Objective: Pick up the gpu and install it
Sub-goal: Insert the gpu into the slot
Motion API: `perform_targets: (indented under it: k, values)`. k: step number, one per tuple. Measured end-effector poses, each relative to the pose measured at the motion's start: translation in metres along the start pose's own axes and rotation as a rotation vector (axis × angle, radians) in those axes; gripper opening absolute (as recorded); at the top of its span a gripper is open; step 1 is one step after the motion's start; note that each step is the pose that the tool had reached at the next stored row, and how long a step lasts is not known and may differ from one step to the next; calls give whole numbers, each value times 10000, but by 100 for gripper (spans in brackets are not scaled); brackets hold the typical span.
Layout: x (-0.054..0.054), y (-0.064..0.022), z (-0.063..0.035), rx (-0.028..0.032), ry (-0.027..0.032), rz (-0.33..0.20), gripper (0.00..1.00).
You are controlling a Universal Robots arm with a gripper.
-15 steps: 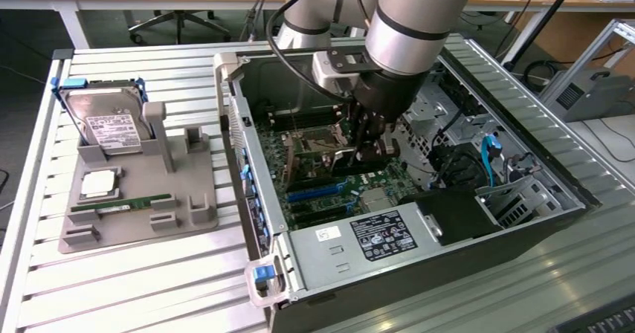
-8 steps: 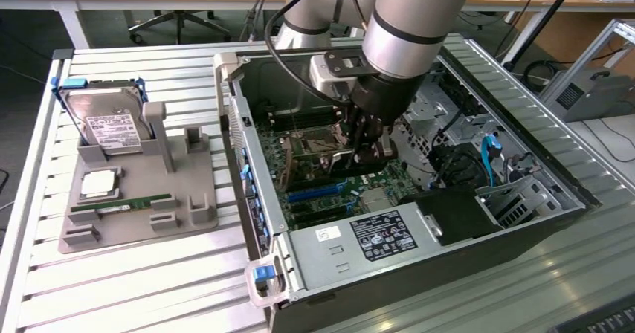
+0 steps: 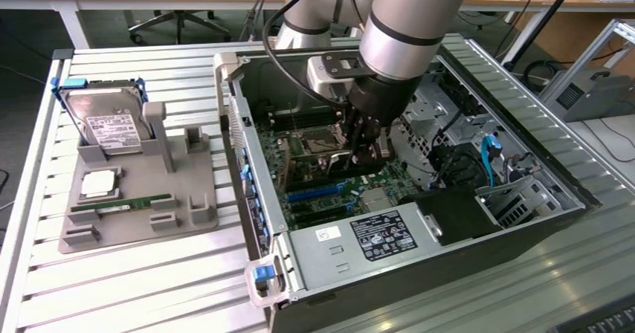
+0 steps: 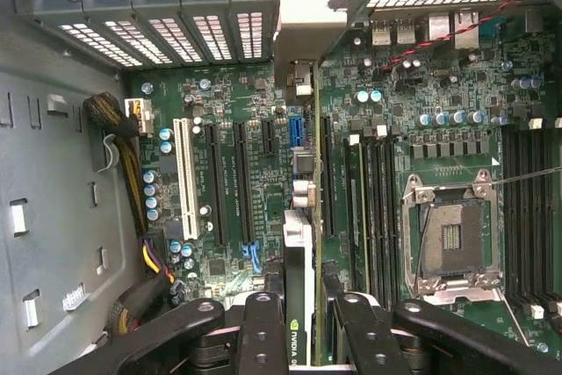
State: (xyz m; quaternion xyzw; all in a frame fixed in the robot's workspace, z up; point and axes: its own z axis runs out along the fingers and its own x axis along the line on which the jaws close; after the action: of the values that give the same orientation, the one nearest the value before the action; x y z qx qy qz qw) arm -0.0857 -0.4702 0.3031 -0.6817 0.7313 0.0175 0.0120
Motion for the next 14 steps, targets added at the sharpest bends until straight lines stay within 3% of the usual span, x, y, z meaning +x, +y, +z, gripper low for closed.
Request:
perform_targets:
  k: [14]
  values:
    - [4, 64, 90, -1, 0, -15, 27]
